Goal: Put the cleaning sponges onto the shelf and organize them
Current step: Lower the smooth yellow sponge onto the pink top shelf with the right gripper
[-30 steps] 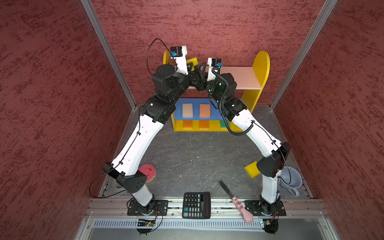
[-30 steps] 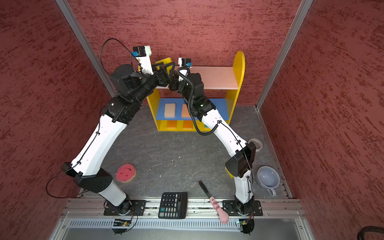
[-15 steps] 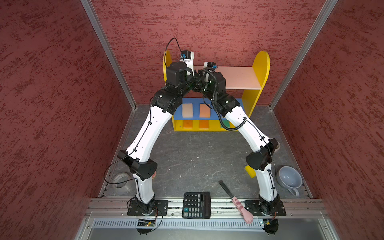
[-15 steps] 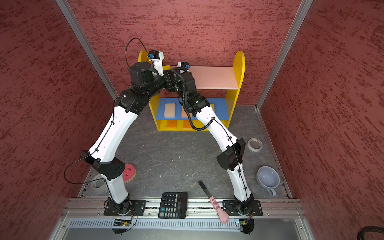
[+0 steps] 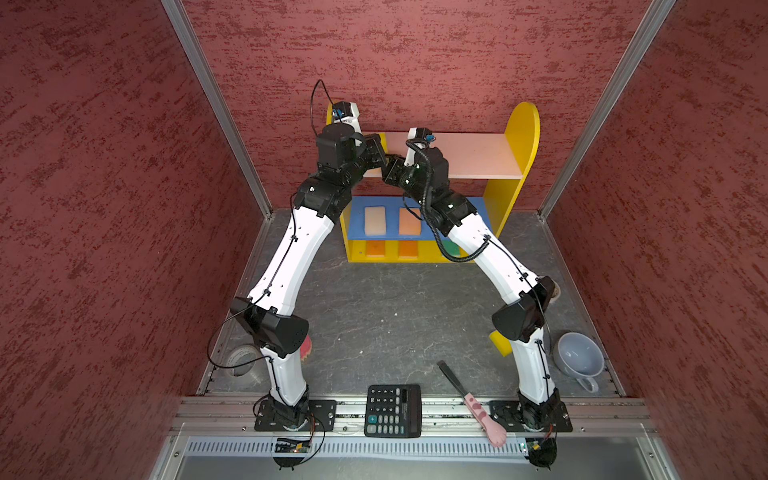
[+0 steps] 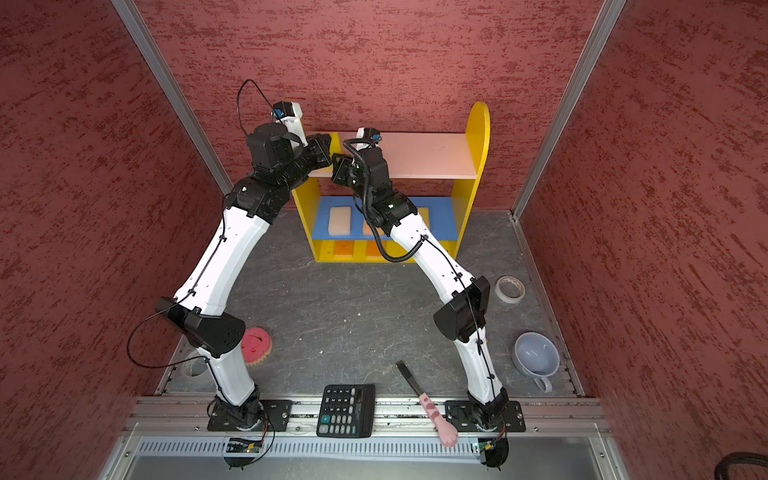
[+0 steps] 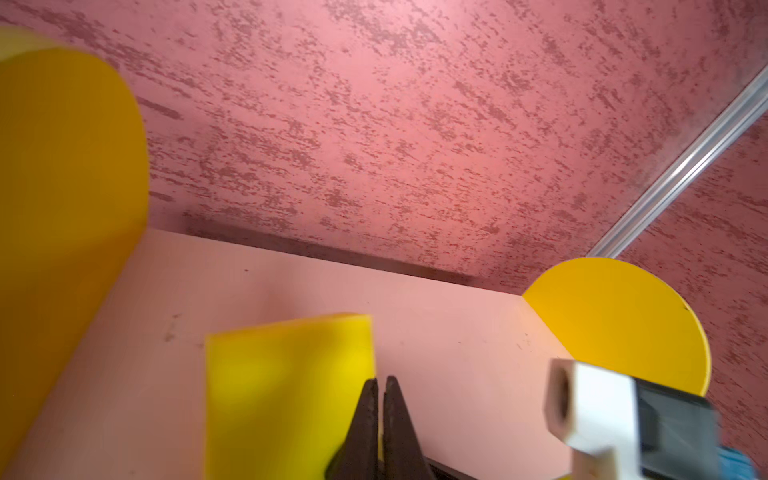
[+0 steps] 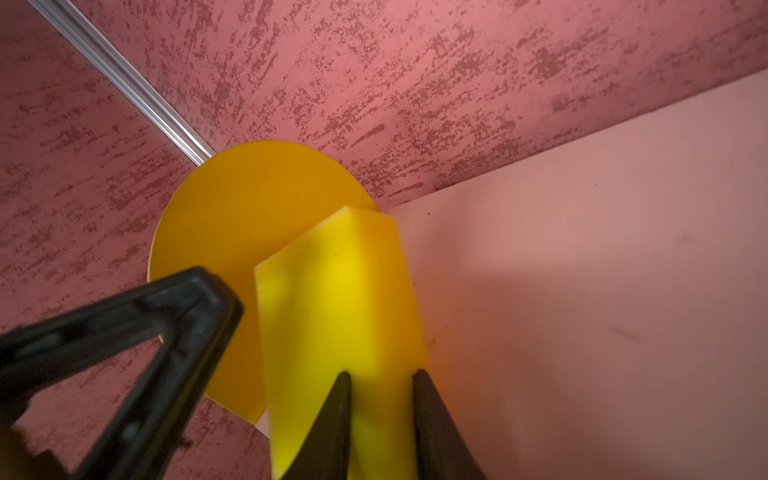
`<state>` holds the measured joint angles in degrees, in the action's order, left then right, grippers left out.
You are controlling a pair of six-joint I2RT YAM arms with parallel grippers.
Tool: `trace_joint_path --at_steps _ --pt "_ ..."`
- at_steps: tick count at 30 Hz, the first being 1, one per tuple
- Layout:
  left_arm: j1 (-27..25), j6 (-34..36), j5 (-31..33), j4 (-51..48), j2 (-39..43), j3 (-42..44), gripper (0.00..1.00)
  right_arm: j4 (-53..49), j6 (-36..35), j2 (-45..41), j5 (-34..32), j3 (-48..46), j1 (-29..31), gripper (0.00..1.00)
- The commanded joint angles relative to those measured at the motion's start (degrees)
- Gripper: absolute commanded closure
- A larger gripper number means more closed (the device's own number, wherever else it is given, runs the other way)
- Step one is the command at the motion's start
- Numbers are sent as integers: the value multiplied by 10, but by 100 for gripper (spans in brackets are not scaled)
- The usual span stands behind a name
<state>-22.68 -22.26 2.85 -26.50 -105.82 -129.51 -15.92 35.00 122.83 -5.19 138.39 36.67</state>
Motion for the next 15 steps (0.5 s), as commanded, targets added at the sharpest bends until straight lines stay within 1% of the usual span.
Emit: trace_joint_path --at_steps 1,4,7,8,9,12,15 --pt "8 -34 -22 8 -7 8 92 10 3 -17 -21 -17 0 68" --pt "14 -43 -32 16 -7 9 92 10 2 -17 -23 -17 -3 63" --pt "18 -49 -55 20 -10 1 91 13 3 -20 -17 -16 -4 53" --pt "20 -51 -64 14 -14 -9 90 14 4 -21 -16 -17 -5 47" --pt "20 -53 -68 9 -18 -18 91 14 4 -23 -16 -17 -5 45" --pt "21 -54 -76 5 -28 -33 90 15 4 -27 -20 -17 -7 41" --pt "21 -55 -79 3 -30 -34 89 11 5 -31 -20 -19 -8 40"
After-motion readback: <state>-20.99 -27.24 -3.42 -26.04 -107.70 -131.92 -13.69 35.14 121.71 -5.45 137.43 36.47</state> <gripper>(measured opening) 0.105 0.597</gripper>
